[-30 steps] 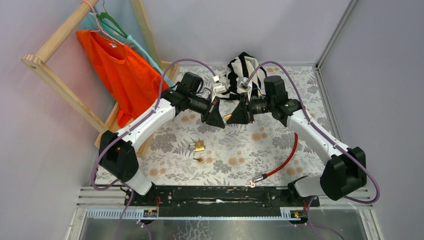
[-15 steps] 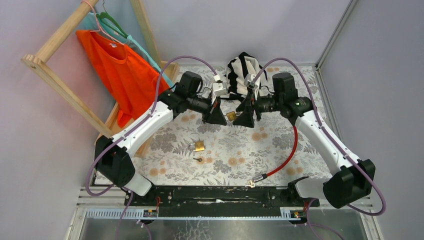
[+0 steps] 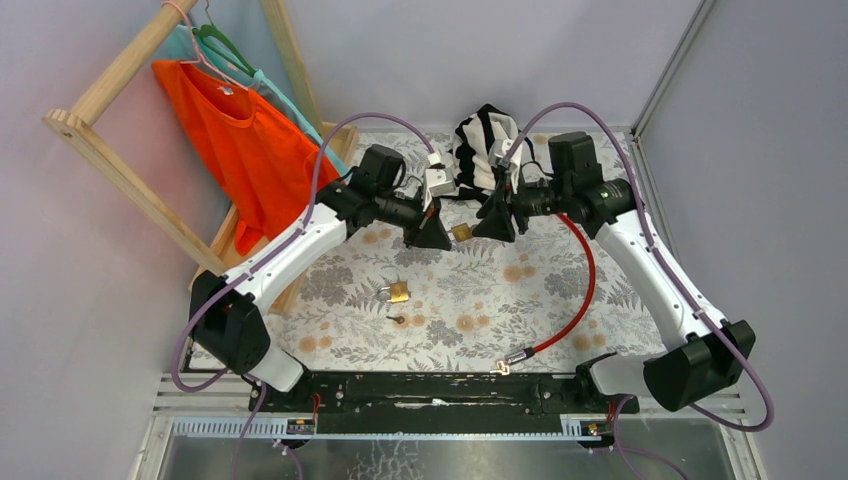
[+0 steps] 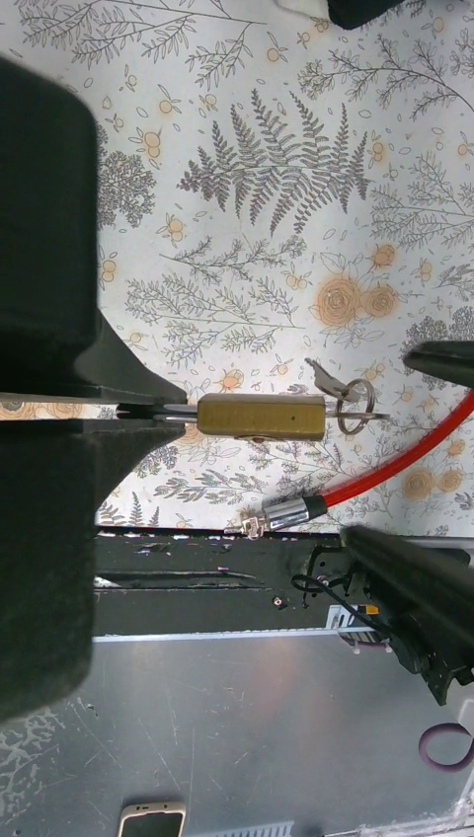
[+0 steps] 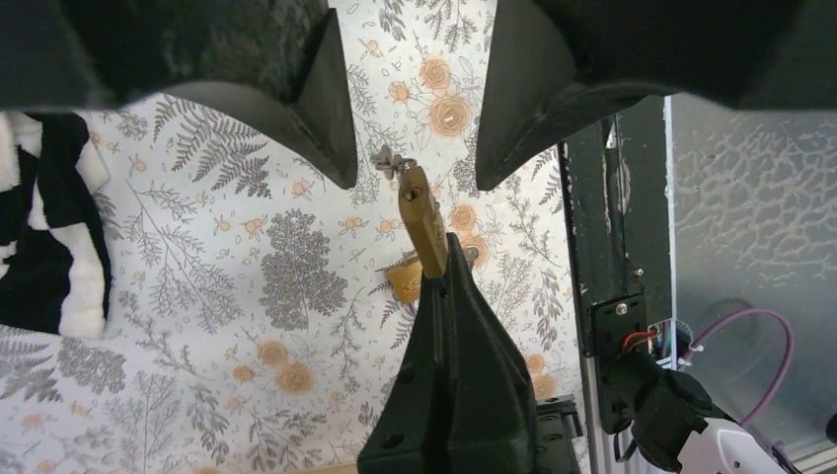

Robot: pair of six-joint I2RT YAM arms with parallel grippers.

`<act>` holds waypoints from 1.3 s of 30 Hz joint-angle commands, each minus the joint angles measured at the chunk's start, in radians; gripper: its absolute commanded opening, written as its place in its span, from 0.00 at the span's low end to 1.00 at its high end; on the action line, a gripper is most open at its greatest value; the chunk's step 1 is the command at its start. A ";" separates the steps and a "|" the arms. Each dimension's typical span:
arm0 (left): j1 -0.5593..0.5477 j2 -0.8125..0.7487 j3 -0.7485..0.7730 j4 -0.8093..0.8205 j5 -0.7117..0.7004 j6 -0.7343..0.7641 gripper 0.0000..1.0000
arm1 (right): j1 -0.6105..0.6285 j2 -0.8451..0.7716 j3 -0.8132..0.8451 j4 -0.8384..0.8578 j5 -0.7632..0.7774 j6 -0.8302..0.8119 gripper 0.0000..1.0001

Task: Lock with the key
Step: Lock the lock.

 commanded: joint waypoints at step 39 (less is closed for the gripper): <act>-0.011 -0.071 -0.065 0.033 -0.076 0.115 0.00 | -0.024 0.067 0.095 -0.172 0.084 -0.203 0.00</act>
